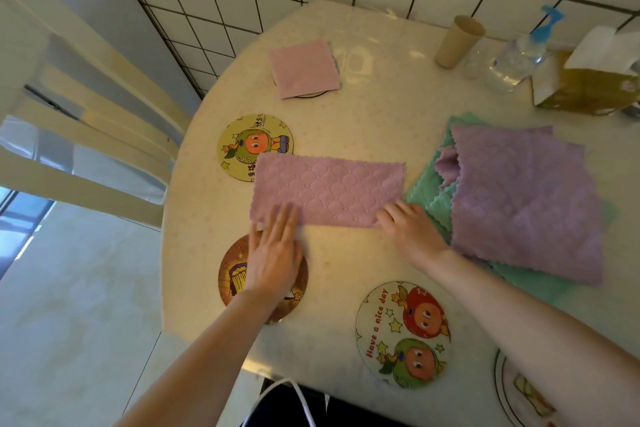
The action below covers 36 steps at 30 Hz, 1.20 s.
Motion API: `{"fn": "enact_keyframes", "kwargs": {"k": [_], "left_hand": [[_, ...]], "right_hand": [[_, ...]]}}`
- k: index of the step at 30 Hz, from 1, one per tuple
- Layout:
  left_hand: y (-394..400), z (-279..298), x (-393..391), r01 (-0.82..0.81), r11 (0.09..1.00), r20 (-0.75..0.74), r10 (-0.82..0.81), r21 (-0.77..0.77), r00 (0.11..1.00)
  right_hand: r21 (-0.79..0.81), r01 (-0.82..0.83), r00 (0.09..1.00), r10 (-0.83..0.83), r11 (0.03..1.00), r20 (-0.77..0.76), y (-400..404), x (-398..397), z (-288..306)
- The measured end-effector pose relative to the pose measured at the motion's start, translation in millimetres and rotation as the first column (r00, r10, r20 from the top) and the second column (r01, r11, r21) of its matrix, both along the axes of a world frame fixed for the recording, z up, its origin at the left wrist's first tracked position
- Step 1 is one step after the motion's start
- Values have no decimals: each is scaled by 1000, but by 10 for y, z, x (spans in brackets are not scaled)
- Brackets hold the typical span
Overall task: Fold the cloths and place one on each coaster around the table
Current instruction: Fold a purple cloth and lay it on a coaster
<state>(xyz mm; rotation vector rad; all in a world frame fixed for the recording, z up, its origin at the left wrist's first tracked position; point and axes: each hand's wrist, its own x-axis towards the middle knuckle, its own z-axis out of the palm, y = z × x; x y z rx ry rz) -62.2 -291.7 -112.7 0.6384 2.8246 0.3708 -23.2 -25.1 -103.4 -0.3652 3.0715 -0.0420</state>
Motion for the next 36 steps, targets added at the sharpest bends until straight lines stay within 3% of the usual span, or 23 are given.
{"fn": "enact_keyframes", "kwargs": {"k": [3, 8, 12, 16, 19, 21, 26, 29, 31, 33, 34, 36], "left_hand": [[297, 47, 128, 193, 971, 28, -198, 139, 980], [486, -46, 405, 283, 934, 75, -305, 217, 949], [227, -130, 621, 404, 900, 113, -424, 163, 898], [-121, -216, 693, 469, 875, -13, -471, 122, 882], [-337, -204, 665, 417, 896, 1, -422, 156, 906], [-450, -181, 639, 409, 891, 20, -421, 196, 907], [-590, -174, 604, 430, 879, 45, -447, 206, 893], [-650, -188, 570, 442, 878, 88, -462, 182, 882], [-629, -113, 543, 380, 893, 186, -427, 241, 885], [-566, 17, 466, 194, 919, 361, -320, 344, 876], [-520, 91, 389, 45, 928, 462, -226, 370, 857], [-420, 229, 201, -257, 881, 597, -35, 397, 802]], "right_hand": [[-49, -90, 994, 87, 995, -66, -135, 46, 125], [-209, -154, 987, 143, 966, -69, -539, 544, 336], [-332, -221, 966, 252, 917, 53, -787, 971, 348], [-436, -170, 973, 222, 884, 70, -681, 1010, 357], [-355, -33, 986, 88, 934, 141, -413, 912, 187], [-252, -58, 987, 94, 966, 132, -363, 821, 80], [-177, -375, 917, 392, 910, 70, -529, 654, 5], [-177, -435, 882, 457, 883, 114, -540, 642, -54], [-293, -347, 895, 408, 891, 180, -551, 630, -70], [-480, -65, 888, 270, 875, 372, -572, 582, 7], [-559, 131, 856, 191, 819, 481, -604, 529, 77], [-686, 387, 854, 40, 616, 518, -690, 387, 220]]}}
